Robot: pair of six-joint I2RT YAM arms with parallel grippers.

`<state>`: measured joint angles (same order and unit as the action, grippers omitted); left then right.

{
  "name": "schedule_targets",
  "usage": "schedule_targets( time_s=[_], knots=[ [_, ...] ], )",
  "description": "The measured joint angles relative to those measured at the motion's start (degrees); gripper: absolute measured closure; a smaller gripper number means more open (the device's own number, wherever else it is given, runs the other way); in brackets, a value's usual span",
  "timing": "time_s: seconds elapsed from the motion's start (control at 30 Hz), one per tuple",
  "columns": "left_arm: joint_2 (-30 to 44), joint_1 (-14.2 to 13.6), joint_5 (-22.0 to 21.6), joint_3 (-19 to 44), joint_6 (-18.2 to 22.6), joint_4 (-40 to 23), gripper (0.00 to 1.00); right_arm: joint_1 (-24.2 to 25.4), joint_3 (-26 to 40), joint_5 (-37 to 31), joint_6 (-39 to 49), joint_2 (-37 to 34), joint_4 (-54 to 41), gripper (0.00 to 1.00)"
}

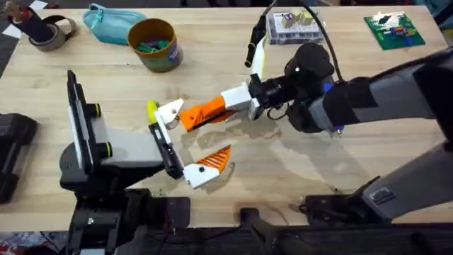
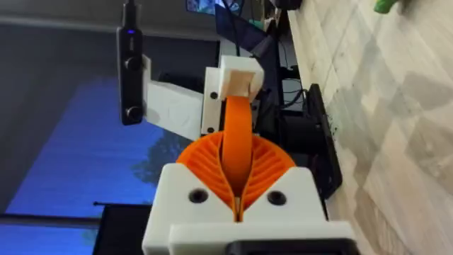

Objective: Pick up the gripper from the table and insert it into the empty holder that is missing its gripper. Then pick up a screw, insert it into the mounting hole, and use the screwdriver to tighten it. Finally, clean up the table by picking up the vegetable and placing it into the bucket.

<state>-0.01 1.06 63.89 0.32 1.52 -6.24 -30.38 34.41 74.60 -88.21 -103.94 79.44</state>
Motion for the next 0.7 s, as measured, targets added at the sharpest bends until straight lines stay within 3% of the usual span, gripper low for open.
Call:
schedule_targets(
  time_s=[0.7],
  knots=[
    [0.0, 0.0, 0.0, 0.0, 0.0, 0.0, 0.012, -1.1, 0.0, -2.0, 0.0, 0.0, -0.6, 0.987]
  ],
)
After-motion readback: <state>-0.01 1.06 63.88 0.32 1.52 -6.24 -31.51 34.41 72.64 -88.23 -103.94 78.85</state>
